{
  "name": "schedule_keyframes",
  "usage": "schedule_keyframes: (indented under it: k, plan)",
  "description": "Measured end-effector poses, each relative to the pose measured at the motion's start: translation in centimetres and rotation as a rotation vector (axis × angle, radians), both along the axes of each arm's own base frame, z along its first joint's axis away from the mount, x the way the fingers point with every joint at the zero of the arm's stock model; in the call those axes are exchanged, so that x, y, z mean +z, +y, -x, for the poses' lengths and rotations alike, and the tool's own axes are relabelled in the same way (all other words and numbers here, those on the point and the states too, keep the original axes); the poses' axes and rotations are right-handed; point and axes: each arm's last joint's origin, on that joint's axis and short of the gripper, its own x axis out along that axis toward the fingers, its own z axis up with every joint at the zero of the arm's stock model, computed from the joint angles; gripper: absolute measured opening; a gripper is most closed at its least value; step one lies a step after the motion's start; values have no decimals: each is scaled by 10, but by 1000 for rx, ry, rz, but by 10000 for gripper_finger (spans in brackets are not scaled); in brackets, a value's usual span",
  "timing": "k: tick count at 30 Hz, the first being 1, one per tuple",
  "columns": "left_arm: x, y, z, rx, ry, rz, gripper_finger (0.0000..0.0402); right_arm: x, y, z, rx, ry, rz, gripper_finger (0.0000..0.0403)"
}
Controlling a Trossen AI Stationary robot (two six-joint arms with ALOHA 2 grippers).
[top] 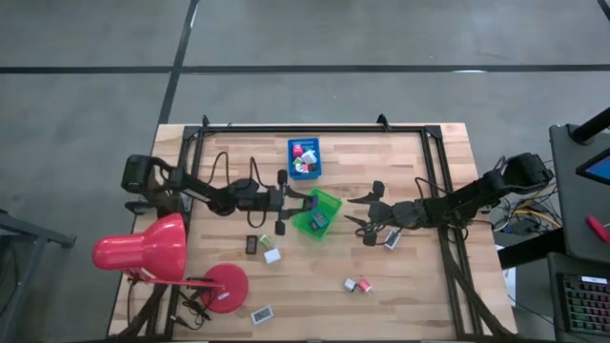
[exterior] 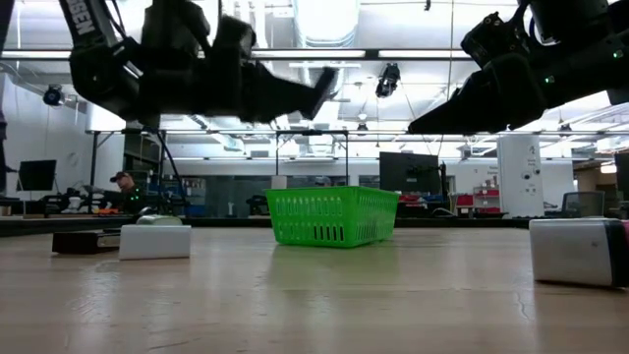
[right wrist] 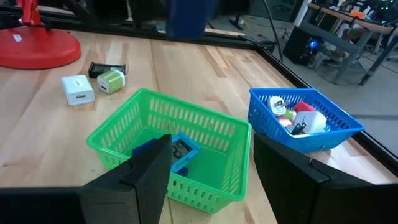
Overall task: Pick & Place Office items
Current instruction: Put the blue digital clock into the green bin
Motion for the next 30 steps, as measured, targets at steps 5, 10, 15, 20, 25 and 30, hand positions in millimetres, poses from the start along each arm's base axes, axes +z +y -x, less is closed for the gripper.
schedule_keyframes:
  k: [5,10,15,20,25,30]
  plan:
    - [-14,10,-8,40,97,76,136,0,0,0,0,0,2,221]
    - [-21,14,-21,61,224,133,136,0,0,0,-1,1,2,221]
    - [-22,15,-35,72,357,162,136,0,0,0,-1,1,3,221]
    - [-22,16,-42,82,481,176,136,0,0,0,-1,3,3,221]
    - [-20,15,-46,66,570,181,136,0,0,0,-1,3,3,221]
    - [-20,13,-47,47,628,166,136,0,0,0,-2,2,3,221]
